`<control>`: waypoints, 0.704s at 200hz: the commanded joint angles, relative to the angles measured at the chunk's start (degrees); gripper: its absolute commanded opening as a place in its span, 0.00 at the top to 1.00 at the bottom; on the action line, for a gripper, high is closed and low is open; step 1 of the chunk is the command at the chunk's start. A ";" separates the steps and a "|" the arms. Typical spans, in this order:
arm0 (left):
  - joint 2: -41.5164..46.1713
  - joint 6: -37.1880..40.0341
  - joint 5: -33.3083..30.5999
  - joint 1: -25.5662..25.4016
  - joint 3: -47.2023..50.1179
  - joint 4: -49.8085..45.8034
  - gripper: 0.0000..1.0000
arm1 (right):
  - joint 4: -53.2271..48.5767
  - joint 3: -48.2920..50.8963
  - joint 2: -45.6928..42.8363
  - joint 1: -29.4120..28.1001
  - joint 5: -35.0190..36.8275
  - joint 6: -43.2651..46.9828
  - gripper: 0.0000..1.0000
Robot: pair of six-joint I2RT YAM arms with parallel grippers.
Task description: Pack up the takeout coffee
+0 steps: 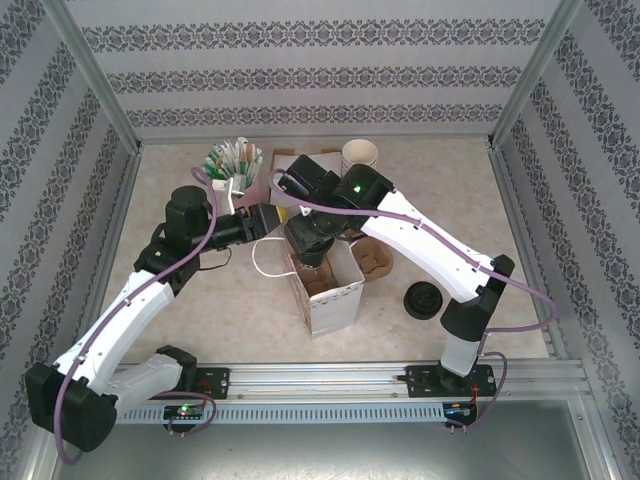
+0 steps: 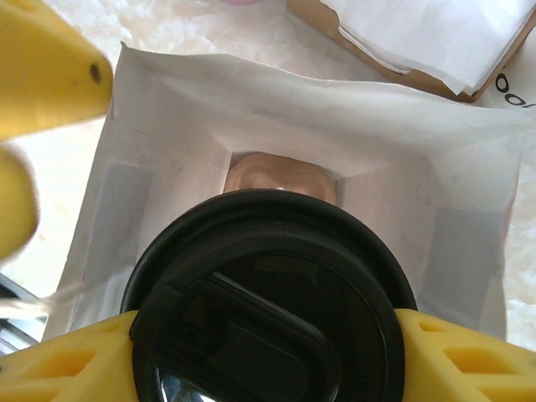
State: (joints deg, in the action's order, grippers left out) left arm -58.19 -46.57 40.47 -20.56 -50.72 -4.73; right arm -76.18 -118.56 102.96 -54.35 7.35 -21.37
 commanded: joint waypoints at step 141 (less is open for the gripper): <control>12.66 -7.86 -8.40 -6.52 8.36 2.67 0.64 | 11.18 15.24 -3.79 1.26 0.75 -5.88 0.50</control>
State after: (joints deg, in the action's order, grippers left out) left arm -46.85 -54.35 33.65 -26.55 -42.26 -2.13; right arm -66.87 -105.23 101.95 -53.71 7.51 -25.30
